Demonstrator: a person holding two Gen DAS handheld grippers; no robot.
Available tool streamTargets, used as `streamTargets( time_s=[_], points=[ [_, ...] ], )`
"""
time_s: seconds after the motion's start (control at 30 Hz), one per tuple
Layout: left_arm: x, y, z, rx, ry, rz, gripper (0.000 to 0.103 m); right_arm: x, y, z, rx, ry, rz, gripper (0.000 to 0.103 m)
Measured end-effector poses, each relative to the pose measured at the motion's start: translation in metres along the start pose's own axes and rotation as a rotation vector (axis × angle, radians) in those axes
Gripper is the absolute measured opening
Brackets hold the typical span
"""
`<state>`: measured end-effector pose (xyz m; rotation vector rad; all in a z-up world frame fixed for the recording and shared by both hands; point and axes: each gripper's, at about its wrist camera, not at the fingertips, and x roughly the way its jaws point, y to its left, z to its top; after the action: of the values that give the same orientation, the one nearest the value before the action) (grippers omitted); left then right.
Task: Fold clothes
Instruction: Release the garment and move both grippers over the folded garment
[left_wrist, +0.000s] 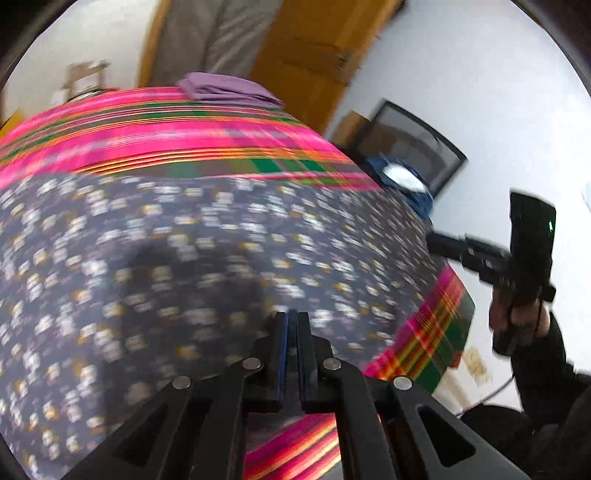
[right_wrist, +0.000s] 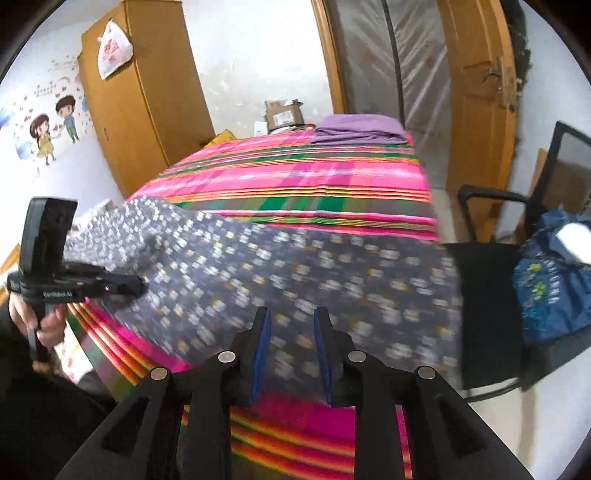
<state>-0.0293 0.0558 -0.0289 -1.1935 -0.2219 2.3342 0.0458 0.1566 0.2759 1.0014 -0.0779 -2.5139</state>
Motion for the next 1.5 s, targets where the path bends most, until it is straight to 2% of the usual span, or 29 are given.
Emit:
streamTargets(
  time_s=[0.17,0.47,0.57,0.7,0.77,0.87,1.0,1.13,1.33,1.4,1.5],
  points=[
    [-0.017,0.036,-0.005,-0.123,-0.044,0.064,0.004,0.037,0.043,0.028,0.013,0.012,0.082,0.024],
    [-0.048,0.079,-0.013,-0.232,-0.123,0.152,0.004,0.114,0.112,0.063,-0.103,0.154,0.124,0.021],
    [-0.056,0.094,-0.019,-0.274,-0.136,0.156,0.004,0.132,0.13,0.073,-0.132,0.173,0.142,0.02],
    [-0.06,0.1,-0.023,-0.278,-0.143,0.136,0.004,0.155,0.147,0.089,-0.164,0.195,0.145,0.019],
    [-0.061,0.1,-0.023,-0.274,-0.144,0.132,0.004,0.169,0.151,0.093,-0.178,0.218,0.122,0.018],
    [-0.061,0.1,-0.024,-0.272,-0.145,0.122,0.004,0.182,0.147,0.099,-0.163,0.225,0.104,0.009],
    [-0.065,0.1,-0.022,-0.272,-0.141,0.118,0.004,0.181,0.145,0.103,-0.138,0.218,0.095,0.009],
    [-0.075,0.101,-0.006,-0.227,-0.168,0.14,0.004,0.168,0.152,0.104,-0.125,0.182,0.126,0.011],
    [-0.077,0.115,0.048,-0.173,-0.195,0.248,0.008,0.17,0.163,0.096,-0.112,0.194,0.138,0.011],
    [-0.066,0.13,0.063,-0.193,-0.18,0.276,0.008,0.17,0.166,0.094,-0.102,0.197,0.144,0.011],
    [-0.043,0.161,0.073,-0.273,-0.113,0.315,0.008,0.169,0.167,0.094,-0.094,0.195,0.146,0.012]
  ],
)
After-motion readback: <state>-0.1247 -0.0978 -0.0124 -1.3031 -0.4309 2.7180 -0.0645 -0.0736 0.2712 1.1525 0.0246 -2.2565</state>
